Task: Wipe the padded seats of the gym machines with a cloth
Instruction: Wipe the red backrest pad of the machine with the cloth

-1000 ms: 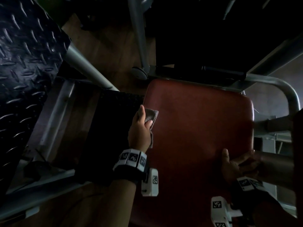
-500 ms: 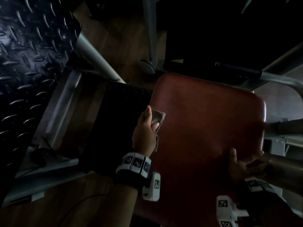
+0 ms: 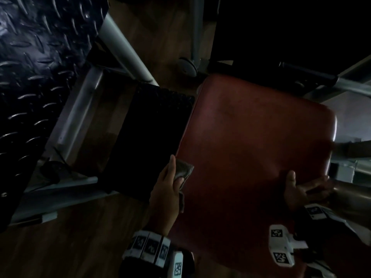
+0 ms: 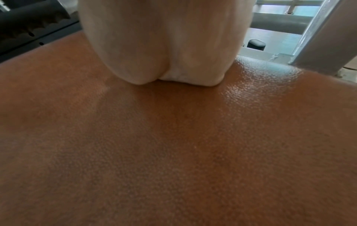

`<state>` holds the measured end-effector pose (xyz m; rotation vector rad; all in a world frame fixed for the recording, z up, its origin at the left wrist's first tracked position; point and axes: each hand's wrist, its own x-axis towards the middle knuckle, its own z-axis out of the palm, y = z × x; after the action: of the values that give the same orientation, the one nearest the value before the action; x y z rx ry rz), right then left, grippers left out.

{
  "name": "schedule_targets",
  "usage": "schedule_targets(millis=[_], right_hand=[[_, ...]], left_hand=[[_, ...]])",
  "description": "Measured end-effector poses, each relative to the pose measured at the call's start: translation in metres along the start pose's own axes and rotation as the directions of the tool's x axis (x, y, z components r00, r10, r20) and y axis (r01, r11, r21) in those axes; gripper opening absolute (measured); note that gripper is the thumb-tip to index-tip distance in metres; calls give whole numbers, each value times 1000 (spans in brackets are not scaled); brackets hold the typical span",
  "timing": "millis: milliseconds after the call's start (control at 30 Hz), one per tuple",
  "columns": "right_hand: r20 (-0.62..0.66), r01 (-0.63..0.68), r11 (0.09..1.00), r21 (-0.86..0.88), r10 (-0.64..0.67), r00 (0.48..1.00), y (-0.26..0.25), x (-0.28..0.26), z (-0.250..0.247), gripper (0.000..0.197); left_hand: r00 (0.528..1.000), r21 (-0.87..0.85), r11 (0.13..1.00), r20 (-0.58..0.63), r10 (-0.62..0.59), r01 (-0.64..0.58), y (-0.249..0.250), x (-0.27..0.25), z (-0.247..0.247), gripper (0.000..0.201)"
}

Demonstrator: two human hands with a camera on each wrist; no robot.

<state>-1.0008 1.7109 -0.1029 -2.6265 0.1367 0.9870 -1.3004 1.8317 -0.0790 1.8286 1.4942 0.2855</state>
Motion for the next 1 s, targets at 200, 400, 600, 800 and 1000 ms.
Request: schedule_targets(millis=[200, 400, 600, 800, 1000], right_hand=[[-312, 77, 987, -144, -119, 942, 9, -5, 17, 105], [-426, 114, 983, -147, -167, 889, 10, -7, 23, 117], [-421, 112, 980, -162, -172, 891, 15, 7, 28, 123], [-367, 132, 973, -188, -194, 910, 17, 13, 19, 101], [-462, 109, 975, -193, -188, 867, 12, 9, 26, 119]], left_hand=[[1000, -13, 1000, 1, -9, 9, 21, 38, 5, 63], [999, 32, 998, -6, 49, -49, 22, 26, 5, 62], [1000, -32, 999, 8, -7, 7, 14, 1, 2, 62], [998, -69, 998, 61, 0, 4, 36, 60, 12, 66], [997, -85, 994, 26, 78, -76, 7, 5, 2, 65]])
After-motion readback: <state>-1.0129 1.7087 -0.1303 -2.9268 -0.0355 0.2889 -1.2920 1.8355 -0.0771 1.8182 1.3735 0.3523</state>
